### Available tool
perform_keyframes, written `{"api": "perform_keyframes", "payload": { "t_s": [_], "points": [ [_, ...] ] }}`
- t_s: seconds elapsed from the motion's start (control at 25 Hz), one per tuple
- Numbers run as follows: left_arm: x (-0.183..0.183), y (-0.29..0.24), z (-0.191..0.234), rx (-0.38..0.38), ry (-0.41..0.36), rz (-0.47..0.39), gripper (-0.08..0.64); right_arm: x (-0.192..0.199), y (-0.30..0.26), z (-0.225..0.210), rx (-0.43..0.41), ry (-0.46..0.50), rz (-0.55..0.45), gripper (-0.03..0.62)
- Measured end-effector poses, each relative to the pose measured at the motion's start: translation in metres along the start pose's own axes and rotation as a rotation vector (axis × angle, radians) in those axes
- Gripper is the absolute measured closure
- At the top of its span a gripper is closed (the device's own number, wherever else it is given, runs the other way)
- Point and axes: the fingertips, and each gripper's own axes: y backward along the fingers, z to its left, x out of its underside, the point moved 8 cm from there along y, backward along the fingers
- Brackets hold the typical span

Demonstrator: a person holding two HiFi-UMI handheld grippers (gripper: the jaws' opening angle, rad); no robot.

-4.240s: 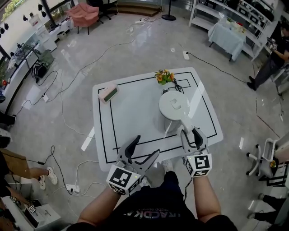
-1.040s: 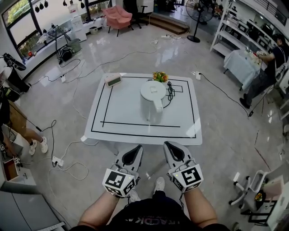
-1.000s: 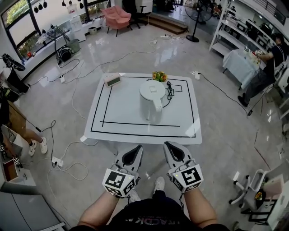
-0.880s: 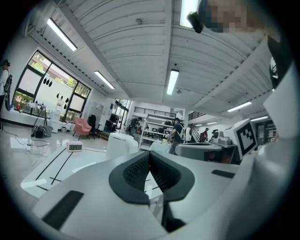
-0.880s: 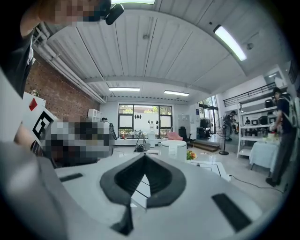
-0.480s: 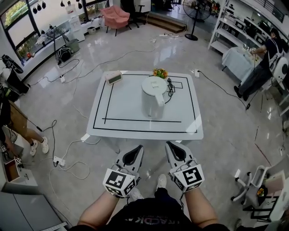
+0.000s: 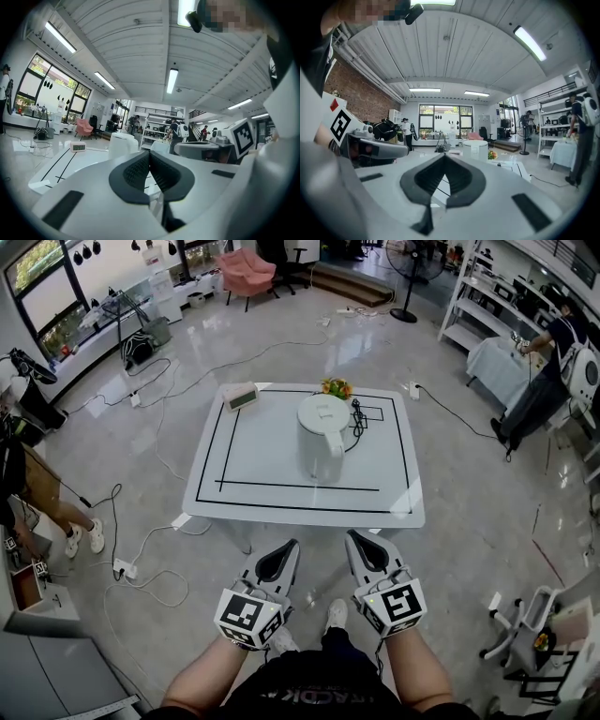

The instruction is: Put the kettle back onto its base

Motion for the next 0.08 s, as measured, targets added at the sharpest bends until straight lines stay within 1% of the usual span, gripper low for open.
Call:
{"api": "perform_keyframes", "payload": {
  "t_s": [0.08],
  "points": [
    [0.0, -0.0009, -0.0013, -0.001, 0.002, -0.003, 0.557, -0.0004, 0.0007, -0.0014, 0.001, -0.001, -0.001, 0.592]
  ]
}}
